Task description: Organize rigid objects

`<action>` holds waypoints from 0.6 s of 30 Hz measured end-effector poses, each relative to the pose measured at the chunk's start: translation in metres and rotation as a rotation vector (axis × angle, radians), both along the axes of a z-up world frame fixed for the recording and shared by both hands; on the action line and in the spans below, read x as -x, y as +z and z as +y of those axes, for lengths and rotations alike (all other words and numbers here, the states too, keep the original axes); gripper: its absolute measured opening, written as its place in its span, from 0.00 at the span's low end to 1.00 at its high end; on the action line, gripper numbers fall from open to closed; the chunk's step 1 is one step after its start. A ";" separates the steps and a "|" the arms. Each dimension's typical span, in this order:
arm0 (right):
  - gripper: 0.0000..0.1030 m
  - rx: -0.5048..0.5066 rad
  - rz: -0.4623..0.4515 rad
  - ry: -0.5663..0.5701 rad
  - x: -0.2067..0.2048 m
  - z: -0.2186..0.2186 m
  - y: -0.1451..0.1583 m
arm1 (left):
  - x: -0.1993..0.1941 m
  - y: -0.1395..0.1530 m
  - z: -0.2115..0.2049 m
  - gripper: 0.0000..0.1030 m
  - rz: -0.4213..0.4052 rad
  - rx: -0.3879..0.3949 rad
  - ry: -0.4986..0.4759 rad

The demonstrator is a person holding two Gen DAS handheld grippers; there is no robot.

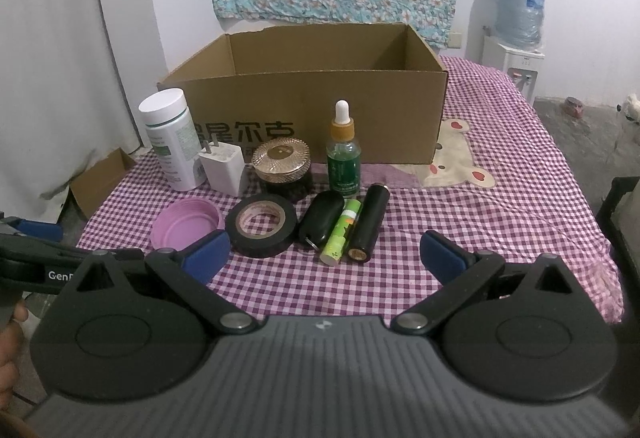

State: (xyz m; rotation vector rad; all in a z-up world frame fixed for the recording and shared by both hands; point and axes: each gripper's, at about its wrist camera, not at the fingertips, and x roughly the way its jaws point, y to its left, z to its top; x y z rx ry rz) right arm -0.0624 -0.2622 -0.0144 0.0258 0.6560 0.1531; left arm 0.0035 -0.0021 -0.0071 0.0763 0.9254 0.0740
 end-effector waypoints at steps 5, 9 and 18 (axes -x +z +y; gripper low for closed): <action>0.99 -0.004 0.004 0.000 0.000 0.000 0.000 | -0.001 -0.001 0.000 0.99 0.005 0.000 0.006; 0.99 -0.010 0.005 -0.003 -0.001 -0.001 -0.002 | -0.003 -0.003 -0.001 1.00 0.015 -0.001 0.003; 0.99 -0.033 -0.003 -0.045 -0.004 -0.013 -0.006 | -0.005 -0.003 -0.010 0.99 -0.024 0.033 -0.091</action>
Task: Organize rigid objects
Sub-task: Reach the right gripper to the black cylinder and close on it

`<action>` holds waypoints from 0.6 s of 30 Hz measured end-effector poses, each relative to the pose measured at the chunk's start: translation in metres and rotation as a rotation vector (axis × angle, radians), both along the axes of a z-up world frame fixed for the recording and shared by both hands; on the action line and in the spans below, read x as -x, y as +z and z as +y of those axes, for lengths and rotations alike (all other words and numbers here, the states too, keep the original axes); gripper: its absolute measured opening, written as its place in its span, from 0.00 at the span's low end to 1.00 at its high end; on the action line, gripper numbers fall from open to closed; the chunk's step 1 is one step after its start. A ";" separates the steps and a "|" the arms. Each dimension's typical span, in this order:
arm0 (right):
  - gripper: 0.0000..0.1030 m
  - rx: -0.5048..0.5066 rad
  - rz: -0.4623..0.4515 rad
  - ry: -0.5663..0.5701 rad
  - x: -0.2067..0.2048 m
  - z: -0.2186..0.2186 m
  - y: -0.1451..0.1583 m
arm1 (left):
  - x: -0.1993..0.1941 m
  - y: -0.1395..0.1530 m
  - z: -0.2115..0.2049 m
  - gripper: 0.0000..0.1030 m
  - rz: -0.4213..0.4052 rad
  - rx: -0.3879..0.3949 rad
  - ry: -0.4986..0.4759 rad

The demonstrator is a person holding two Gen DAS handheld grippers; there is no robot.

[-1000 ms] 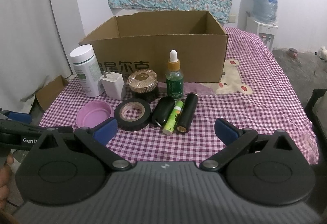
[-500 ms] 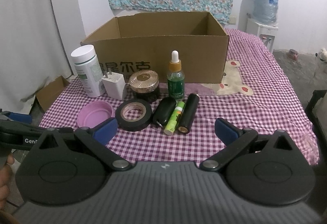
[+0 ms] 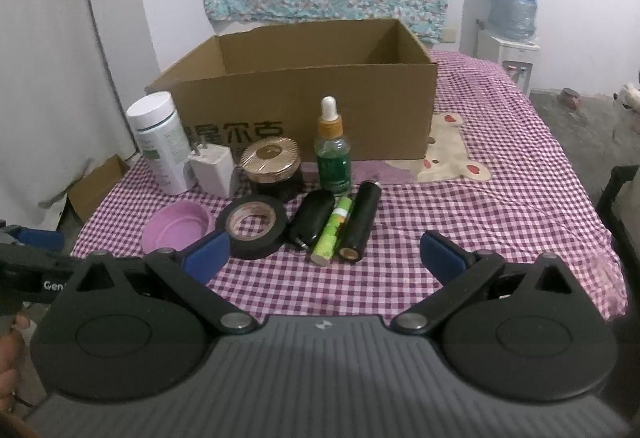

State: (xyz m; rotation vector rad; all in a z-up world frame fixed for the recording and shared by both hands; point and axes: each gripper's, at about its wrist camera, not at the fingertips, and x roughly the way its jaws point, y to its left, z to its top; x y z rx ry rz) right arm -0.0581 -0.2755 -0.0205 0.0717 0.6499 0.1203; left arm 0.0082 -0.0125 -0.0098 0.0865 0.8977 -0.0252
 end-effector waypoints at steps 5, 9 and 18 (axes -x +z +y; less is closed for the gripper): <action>0.99 -0.025 -0.013 -0.060 -0.005 -0.019 -0.003 | -0.004 0.001 -0.010 0.99 -0.041 0.068 -0.097; 0.98 -0.046 -0.023 -0.094 -0.014 -0.036 -0.005 | -0.009 0.003 -0.018 0.99 -0.087 0.144 -0.183; 0.68 -0.097 0.060 -0.051 -0.063 -0.054 -0.018 | -0.028 0.004 -0.056 0.79 -0.089 0.176 -0.346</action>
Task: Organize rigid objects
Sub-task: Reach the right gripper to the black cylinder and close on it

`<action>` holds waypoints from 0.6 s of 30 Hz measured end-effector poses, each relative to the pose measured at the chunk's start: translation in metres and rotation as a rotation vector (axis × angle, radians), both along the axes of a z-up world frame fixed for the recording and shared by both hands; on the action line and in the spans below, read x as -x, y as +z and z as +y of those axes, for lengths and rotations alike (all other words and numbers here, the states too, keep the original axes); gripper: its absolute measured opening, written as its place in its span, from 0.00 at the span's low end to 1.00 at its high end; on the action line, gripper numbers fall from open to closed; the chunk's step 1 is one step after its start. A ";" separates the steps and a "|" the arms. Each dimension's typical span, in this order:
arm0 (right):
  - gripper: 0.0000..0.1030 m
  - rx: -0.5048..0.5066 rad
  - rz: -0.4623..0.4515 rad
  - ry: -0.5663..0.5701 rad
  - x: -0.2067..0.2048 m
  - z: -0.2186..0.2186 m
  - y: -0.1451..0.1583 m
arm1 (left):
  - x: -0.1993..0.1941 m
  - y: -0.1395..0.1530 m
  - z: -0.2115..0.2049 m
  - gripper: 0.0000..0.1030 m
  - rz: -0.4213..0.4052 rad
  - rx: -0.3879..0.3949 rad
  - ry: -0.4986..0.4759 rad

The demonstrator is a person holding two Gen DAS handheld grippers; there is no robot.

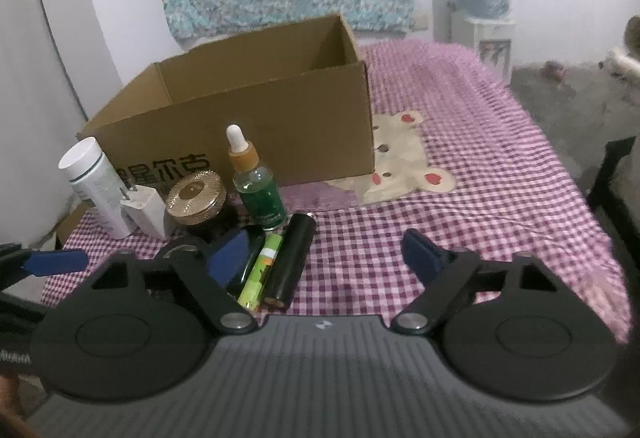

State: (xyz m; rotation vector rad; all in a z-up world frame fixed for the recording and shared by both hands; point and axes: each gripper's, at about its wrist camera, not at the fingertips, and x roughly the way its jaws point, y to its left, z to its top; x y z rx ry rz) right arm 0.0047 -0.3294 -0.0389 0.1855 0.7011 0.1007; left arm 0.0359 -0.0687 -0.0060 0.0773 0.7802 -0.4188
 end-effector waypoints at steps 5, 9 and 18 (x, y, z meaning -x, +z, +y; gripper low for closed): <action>0.48 -0.045 0.083 0.060 -0.031 0.002 -0.015 | -0.010 -0.006 -0.023 0.61 0.036 0.006 -0.081; 0.35 -0.059 0.129 0.083 -0.051 0.004 -0.028 | -0.016 -0.013 -0.036 0.58 0.063 0.009 -0.123; 0.20 -0.107 0.167 0.095 -0.056 -0.009 -0.036 | -0.019 -0.017 -0.056 0.58 0.084 0.003 -0.214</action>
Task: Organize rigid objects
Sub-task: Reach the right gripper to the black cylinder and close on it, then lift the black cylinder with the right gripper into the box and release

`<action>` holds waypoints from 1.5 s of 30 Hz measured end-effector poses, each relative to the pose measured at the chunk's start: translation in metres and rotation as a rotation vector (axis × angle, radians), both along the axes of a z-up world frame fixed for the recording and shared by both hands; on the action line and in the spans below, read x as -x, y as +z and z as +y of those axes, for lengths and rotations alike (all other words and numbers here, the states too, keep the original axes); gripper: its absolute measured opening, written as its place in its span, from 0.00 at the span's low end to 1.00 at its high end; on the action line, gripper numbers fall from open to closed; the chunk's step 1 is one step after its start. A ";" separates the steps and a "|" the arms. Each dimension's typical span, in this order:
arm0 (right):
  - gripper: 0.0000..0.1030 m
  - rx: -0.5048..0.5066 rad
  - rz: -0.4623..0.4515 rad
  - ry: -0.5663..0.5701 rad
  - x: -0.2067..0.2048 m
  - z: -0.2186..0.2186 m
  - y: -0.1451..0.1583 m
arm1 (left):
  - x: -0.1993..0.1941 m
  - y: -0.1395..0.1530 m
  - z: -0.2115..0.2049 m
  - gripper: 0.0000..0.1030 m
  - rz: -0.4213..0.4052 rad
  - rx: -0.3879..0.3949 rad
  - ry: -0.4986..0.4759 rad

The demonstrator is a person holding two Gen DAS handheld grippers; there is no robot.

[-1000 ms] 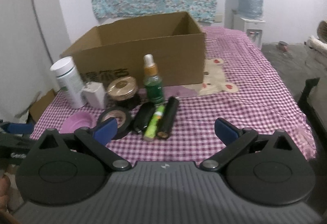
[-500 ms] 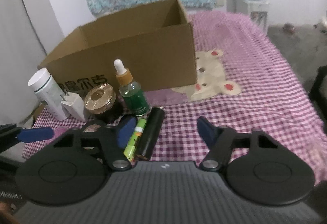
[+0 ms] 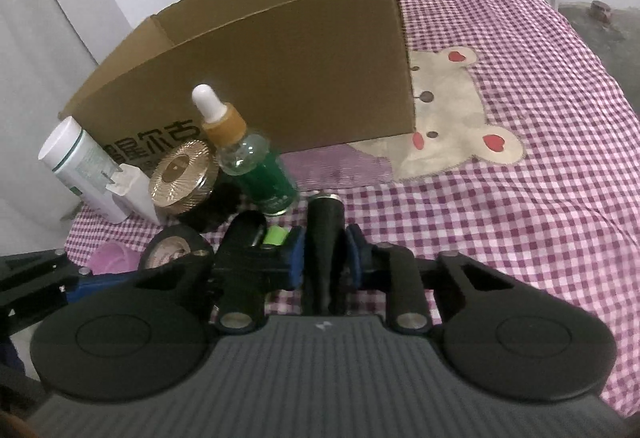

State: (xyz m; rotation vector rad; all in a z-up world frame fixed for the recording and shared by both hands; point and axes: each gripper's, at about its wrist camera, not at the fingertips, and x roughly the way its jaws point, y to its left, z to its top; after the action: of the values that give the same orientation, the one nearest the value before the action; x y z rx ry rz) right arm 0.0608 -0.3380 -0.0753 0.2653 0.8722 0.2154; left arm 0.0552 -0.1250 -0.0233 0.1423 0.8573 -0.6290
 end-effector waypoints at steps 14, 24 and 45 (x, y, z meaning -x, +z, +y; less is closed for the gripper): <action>0.20 -0.207 0.039 -0.099 0.019 -0.048 -0.009 | -0.027 -0.031 -0.058 0.58 0.112 -0.032 -0.124; 0.20 -0.345 0.070 -0.096 0.018 -0.072 -0.016 | -0.027 -0.033 -0.086 0.41 0.003 -0.157 -0.117; 0.22 -0.302 -0.135 0.027 0.031 -0.023 0.094 | -0.007 0.067 -0.021 0.24 -0.216 -0.013 0.046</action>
State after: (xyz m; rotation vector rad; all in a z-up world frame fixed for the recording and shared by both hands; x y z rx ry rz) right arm 0.0300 -0.3612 0.0189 0.5148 0.7085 0.3870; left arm 0.0626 -0.1459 0.0441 0.1983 0.6546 -0.5537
